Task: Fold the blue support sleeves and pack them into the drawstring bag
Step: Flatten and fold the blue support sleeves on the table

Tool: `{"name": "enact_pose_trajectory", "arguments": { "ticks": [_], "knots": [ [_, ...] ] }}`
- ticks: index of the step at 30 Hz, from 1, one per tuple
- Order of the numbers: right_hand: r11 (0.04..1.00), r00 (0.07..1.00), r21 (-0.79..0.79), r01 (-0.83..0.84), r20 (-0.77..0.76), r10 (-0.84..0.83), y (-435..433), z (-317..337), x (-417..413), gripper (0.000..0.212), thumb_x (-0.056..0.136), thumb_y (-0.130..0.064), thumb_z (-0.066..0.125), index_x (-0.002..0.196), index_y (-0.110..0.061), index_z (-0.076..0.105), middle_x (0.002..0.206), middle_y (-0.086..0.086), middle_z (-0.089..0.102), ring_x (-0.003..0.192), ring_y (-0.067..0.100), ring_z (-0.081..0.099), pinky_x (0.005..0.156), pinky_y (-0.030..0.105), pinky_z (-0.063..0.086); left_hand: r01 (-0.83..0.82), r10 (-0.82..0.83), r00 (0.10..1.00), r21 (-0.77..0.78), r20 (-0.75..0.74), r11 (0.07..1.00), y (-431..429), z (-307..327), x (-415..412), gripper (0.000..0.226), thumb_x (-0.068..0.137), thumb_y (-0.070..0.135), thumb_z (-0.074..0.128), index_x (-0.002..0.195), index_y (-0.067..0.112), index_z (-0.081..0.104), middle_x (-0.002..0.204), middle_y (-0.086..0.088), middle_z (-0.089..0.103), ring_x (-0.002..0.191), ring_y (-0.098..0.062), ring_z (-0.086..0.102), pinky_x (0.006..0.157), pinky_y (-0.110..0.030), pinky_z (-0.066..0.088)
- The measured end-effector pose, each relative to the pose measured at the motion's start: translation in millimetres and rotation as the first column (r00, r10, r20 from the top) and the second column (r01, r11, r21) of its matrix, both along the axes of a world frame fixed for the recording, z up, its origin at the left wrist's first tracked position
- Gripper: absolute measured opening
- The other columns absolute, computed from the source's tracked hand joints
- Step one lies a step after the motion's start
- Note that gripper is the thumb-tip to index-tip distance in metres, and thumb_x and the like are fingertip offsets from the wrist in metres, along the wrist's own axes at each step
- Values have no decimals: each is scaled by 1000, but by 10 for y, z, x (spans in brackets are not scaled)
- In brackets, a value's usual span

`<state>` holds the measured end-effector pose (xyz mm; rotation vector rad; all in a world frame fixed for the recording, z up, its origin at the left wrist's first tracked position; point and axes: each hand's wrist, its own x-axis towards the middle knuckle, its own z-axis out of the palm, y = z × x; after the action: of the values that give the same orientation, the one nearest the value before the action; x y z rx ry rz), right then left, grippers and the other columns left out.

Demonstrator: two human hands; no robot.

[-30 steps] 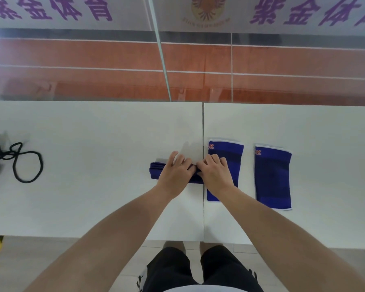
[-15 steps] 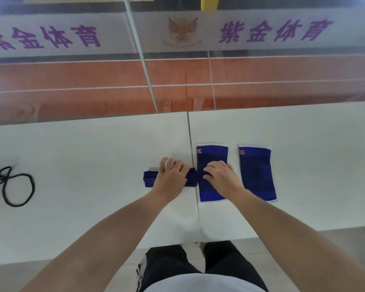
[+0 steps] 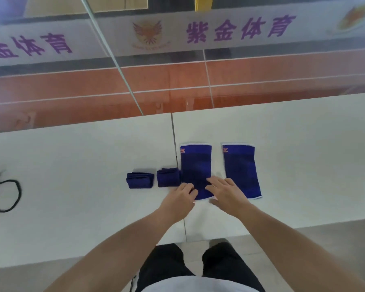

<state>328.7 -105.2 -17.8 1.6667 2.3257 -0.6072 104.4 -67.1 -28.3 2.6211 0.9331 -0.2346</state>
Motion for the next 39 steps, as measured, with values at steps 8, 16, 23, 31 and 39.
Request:
{"name": "enact_pose_trajectory", "arguments": {
  "ticks": [8,16,23,31,39],
  "knots": [
    [960,975,175,-220,83,208,47,-227,104,22,84,-20,72,104,-12,70,129,14,63,116,31,60,98,46,48,-111,109,992,30,56,993,-99,-155,149,36,85,26,70,116,9,63,117,-8,60,111,-24,54,95,-36,53],
    [984,977,111,-138,-150,154,301,157,474,11,90,-24,55,85,-15,57,74,3,65,62,23,57,78,38,53,-283,289,957,-121,31,951,-101,26,359,51,80,17,74,128,13,58,130,-3,60,119,-23,57,101,-35,46],
    [940,885,-278,199,-361,-295,175,351,847,48,83,-37,64,124,-34,40,103,-13,66,95,11,58,81,34,55,-446,534,840,-437,98,781,-99,288,500,24,97,15,46,116,29,51,109,4,63,96,-16,58,86,-37,50],
    [961,956,-262,94,-246,-160,174,90,736,52,96,-27,62,145,-31,46,147,-11,50,131,21,46,114,39,37,-439,516,850,-402,104,804,-123,252,310,41,102,24,48,143,24,42,135,4,52,125,-13,48,109,-29,39],
    [984,911,-170,60,-394,-123,157,80,634,29,95,-25,63,124,-24,61,116,-9,68,103,12,63,98,35,50,-326,369,928,-375,47,868,-87,223,245,48,99,28,52,145,26,37,144,6,48,129,-14,48,105,-25,36]
  ]
}}
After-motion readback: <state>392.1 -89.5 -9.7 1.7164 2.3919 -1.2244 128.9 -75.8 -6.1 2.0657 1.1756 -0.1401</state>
